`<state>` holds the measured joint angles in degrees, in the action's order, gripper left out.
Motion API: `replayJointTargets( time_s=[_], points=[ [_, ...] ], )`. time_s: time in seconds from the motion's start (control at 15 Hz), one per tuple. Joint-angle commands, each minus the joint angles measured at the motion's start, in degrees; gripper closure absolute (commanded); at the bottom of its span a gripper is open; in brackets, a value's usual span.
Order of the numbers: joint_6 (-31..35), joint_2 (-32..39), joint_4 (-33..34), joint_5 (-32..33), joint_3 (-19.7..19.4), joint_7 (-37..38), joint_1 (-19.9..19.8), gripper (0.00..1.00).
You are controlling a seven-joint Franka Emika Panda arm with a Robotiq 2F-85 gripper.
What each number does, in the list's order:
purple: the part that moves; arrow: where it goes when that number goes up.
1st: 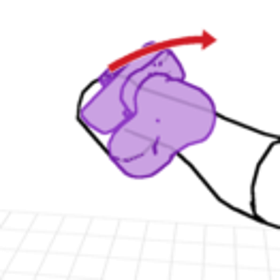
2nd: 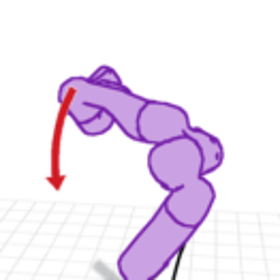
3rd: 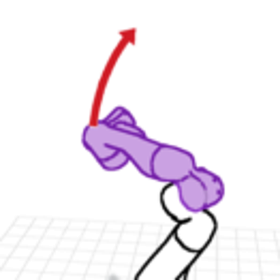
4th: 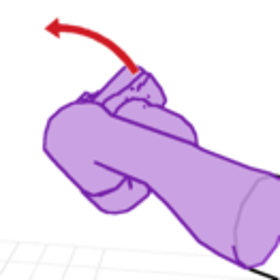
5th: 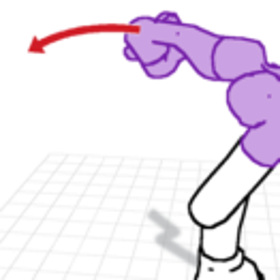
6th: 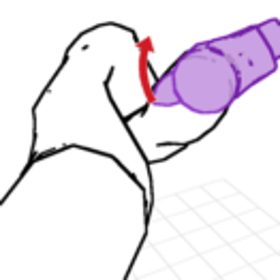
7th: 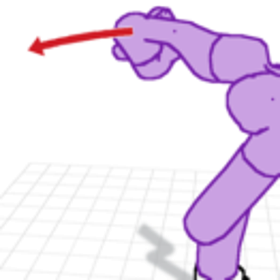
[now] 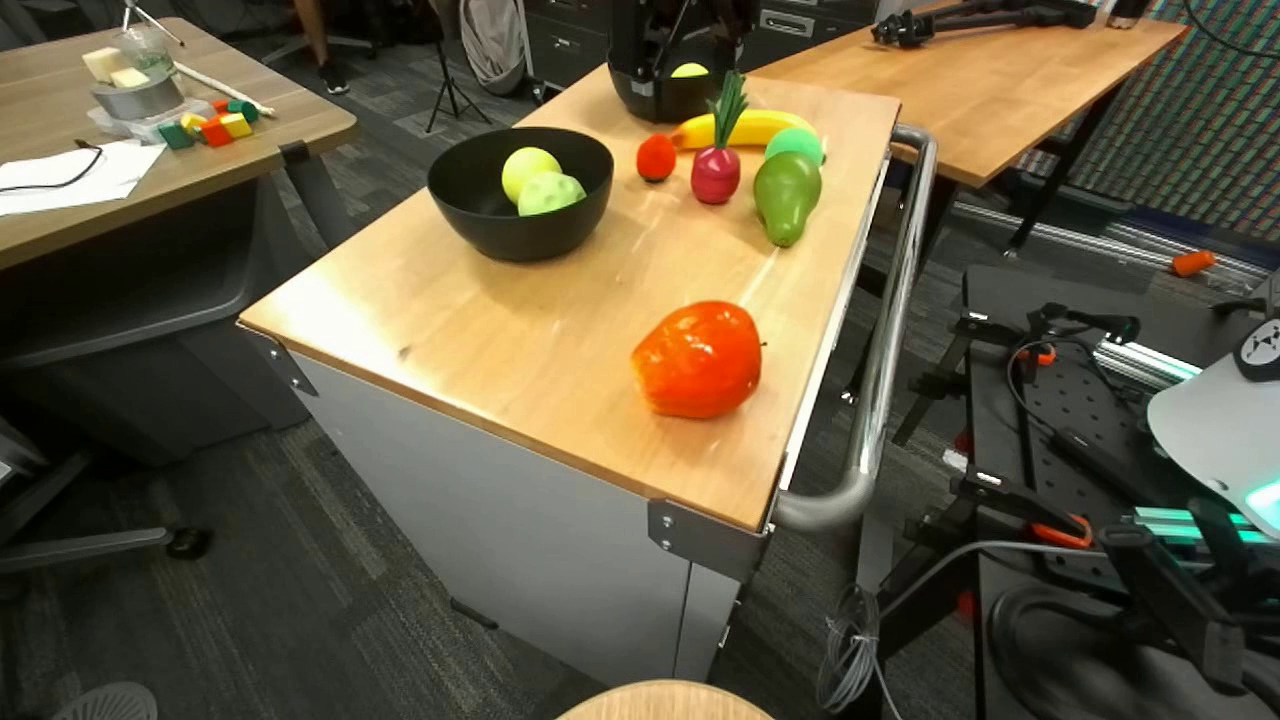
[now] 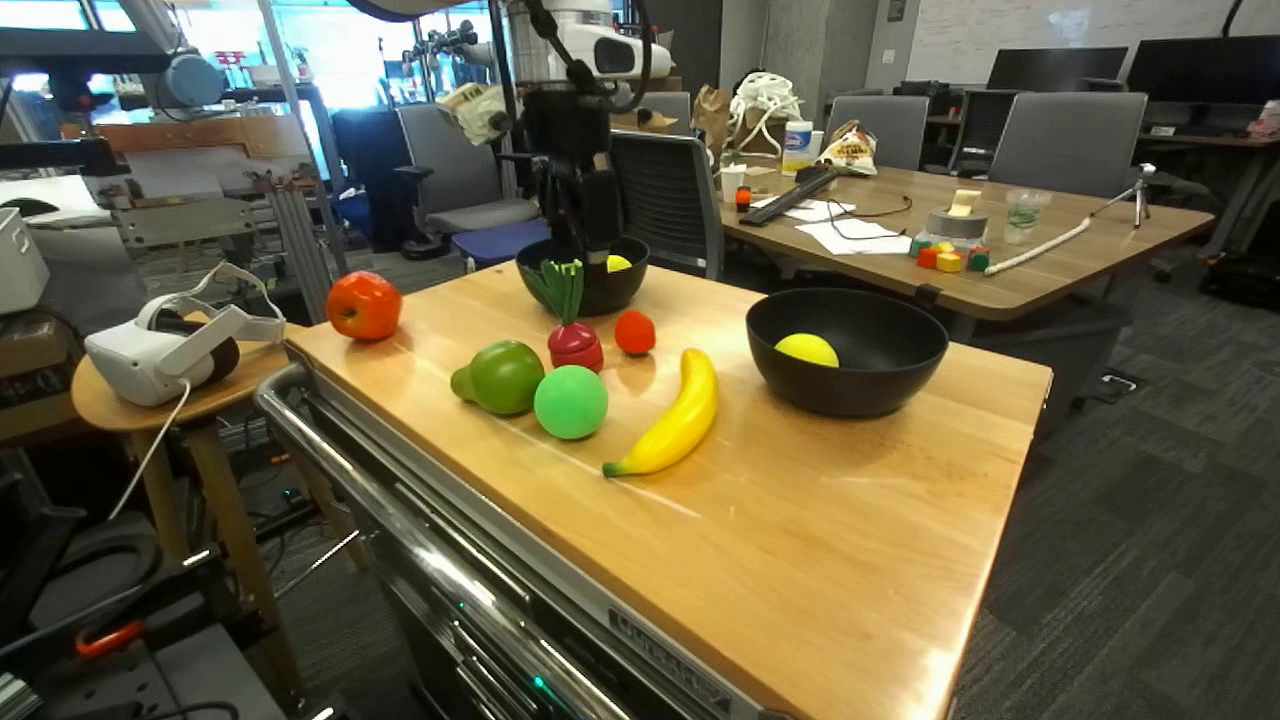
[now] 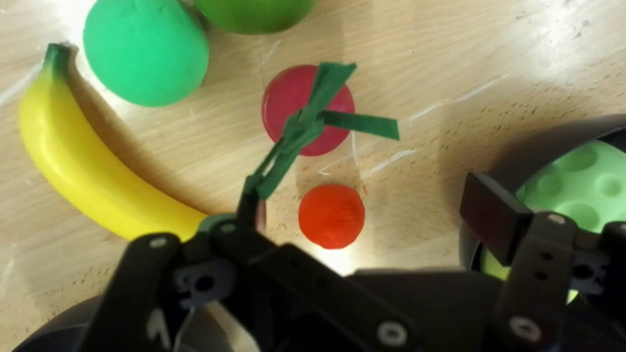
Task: Put the fruits and vegetables in the black bowls
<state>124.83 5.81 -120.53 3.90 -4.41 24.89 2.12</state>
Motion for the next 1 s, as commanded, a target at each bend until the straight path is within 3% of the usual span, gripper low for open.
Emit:
replayJointTargets(
  time_s=[0.0,0.2,0.27,0.73,0.93],
  points=[
    [-3.88,-0.29,1.31,-0.29,0.82,-1.08,-0.84,0.0],
    [-7.25,-0.77,1.57,-0.64,0.83,-1.92,-0.97,0.0],
    [-8.03,-0.6,1.74,-0.65,0.79,-1.84,-1.01,0.17],
    [-9.07,0.89,2.25,-1.87,0.53,-1.27,-1.74,0.73],
    [-6.79,1.72,2.79,-5.56,0.79,-0.84,-2.04,0.96]
  ],
)
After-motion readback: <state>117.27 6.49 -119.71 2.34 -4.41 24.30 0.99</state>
